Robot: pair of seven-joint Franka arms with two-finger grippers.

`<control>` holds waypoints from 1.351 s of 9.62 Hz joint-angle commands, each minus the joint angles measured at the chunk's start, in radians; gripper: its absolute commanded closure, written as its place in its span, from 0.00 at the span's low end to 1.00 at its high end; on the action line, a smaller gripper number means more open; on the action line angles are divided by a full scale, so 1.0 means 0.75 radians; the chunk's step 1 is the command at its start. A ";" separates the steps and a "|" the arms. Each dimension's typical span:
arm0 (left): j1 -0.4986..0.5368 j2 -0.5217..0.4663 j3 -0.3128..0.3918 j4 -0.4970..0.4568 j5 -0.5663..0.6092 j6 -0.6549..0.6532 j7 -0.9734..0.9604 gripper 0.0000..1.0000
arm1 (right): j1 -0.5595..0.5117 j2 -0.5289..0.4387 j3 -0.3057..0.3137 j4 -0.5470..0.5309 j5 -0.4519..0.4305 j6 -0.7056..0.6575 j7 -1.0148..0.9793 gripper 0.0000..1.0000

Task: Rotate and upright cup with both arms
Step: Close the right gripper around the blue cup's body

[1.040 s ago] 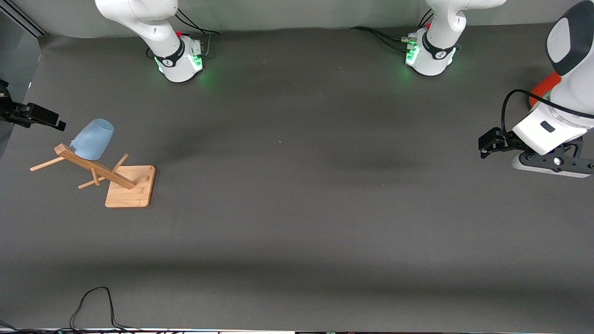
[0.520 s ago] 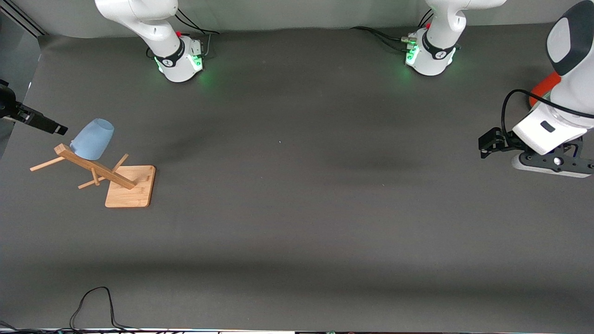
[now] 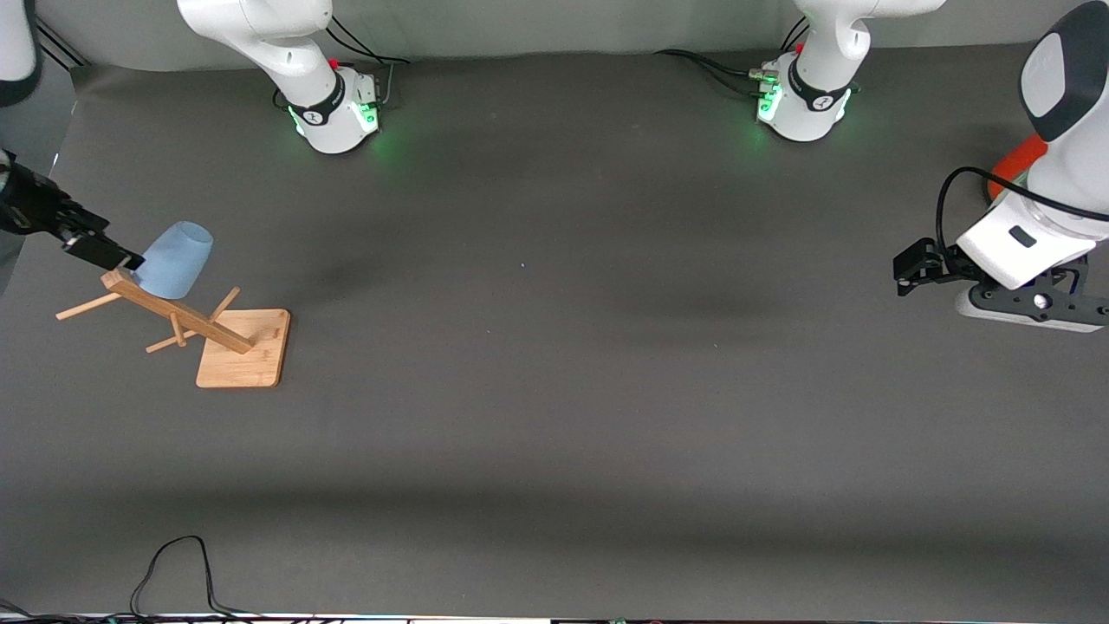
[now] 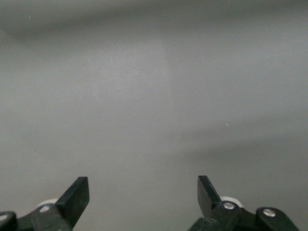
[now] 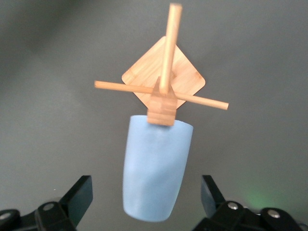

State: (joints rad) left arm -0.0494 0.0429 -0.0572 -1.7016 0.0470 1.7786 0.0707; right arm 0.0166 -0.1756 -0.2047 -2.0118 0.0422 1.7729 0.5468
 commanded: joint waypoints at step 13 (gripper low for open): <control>-0.002 0.014 0.003 0.035 -0.001 -0.040 0.030 0.00 | 0.013 0.001 -0.032 -0.255 0.044 0.287 0.036 0.53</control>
State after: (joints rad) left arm -0.0493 0.0435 -0.0571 -1.7012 0.0470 1.7746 0.0762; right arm 0.0182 -0.1741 -0.2234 -2.2027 0.0638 1.9791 0.5542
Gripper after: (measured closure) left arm 0.000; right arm 0.181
